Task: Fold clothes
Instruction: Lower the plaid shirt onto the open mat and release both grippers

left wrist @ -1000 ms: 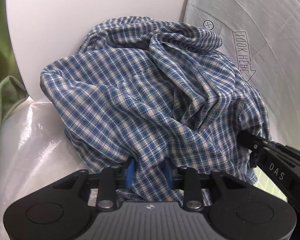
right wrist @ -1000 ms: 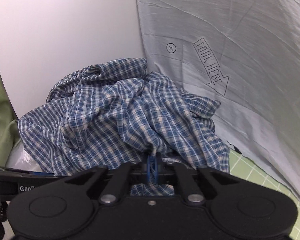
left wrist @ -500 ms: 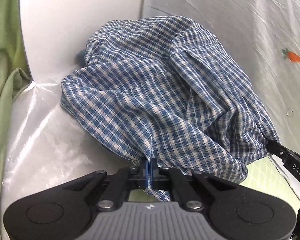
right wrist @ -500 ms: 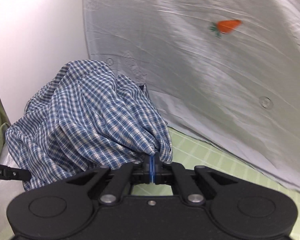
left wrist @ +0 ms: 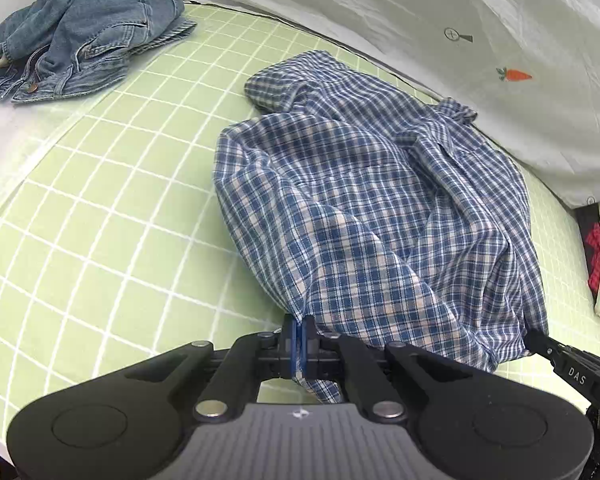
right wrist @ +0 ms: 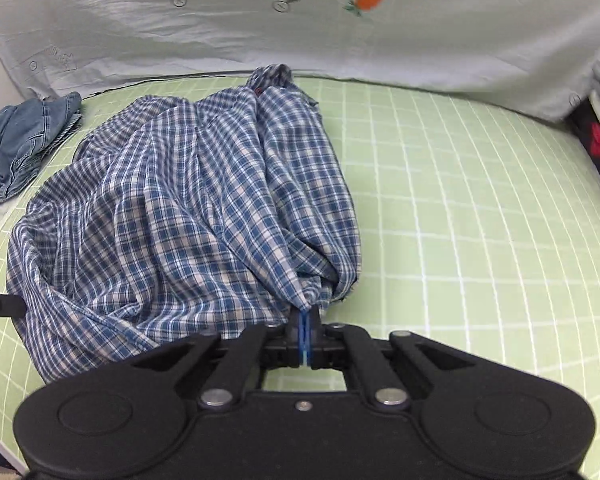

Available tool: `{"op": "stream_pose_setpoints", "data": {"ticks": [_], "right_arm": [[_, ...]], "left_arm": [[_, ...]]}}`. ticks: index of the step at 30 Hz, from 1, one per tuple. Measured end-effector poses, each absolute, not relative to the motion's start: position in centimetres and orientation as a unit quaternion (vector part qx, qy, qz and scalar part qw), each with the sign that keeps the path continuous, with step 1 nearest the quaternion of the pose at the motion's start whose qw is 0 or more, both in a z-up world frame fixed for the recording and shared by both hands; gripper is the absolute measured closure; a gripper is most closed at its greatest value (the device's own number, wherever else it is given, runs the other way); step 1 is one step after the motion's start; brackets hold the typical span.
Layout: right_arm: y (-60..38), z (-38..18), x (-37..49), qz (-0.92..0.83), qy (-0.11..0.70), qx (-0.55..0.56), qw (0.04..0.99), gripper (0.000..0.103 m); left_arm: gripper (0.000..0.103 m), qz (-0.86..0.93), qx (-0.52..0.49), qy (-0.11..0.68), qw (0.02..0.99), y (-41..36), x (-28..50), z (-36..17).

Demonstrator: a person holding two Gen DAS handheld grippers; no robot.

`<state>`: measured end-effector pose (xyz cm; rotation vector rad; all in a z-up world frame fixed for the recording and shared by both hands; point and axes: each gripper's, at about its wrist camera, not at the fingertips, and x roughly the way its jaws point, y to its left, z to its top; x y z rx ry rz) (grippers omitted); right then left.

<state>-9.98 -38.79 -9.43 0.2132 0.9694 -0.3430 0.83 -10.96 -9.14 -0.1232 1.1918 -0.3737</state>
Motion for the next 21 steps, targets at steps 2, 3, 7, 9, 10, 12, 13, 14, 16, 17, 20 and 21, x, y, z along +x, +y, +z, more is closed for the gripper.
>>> {"op": "stream_pose_setpoints", "data": {"ticks": [2, 3, 7, 9, 10, 12, 13, 14, 16, 17, 20, 21], "right_arm": [[-39.8, -9.1, -11.3, -0.157, 0.458, 0.105, 0.869, 0.096], [-40.2, -8.7, -11.5, -0.153, 0.451, 0.104, 0.873, 0.090], [-41.2, -7.3, -12.4, -0.126, 0.424, 0.103, 0.891, 0.074], [-42.0, -6.5, -12.7, -0.122, 0.408, 0.106, 0.899, 0.065], [-42.7, -5.9, -12.7, -0.125, 0.398, 0.109, 0.902, 0.062], [-44.0, -4.8, -12.7, -0.132, 0.378, 0.115, 0.909, 0.047], [-44.8, -4.4, -12.5, -0.136, 0.369, 0.121, 0.911, 0.043], [-45.6, -4.2, -12.2, -0.142, 0.361, 0.129, 0.913, 0.037], [-47.1, -4.1, -11.2, -0.151, 0.353, 0.144, 0.912, 0.034], [-47.7, -4.3, -10.3, -0.155, 0.354, 0.148, 0.910, 0.034], [-49.3, -5.0, -7.3, -0.162, 0.360, 0.160, 0.905, 0.034], [-49.7, -5.4, -6.1, -0.160, 0.363, 0.167, 0.903, 0.033]], "left_arm": [[0.095, -0.158, -0.062, 0.554, 0.815, -11.4, 0.3, -8.8], [0.093, -0.149, -0.066, 0.552, 0.818, -11.3, 0.5, -8.6], [0.069, -0.112, -0.084, 0.540, 0.830, -10.9, 1.2, -7.9], [0.053, -0.093, -0.092, 0.534, 0.835, -10.6, 1.6, -7.5], [0.048, -0.084, -0.097, 0.531, 0.838, -10.5, 1.8, -7.3], [0.039, -0.065, -0.105, 0.524, 0.843, -10.3, 2.1, -6.9], [0.037, -0.056, -0.109, 0.521, 0.845, -10.2, 2.3, -6.8], [0.035, -0.046, -0.113, 0.517, 0.847, -10.1, 2.5, -6.6], [0.032, -0.028, -0.122, 0.510, 0.851, -9.9, 2.8, -6.2], [0.032, -0.025, -0.126, 0.514, 0.848, -10.0, 3.4, -6.5], [0.030, -0.024, -0.138, 0.529, 0.837, -10.4, 5.4, -7.7], [0.030, -0.024, -0.142, 0.534, 0.833, -10.6, 6.0, -8.0]]}}
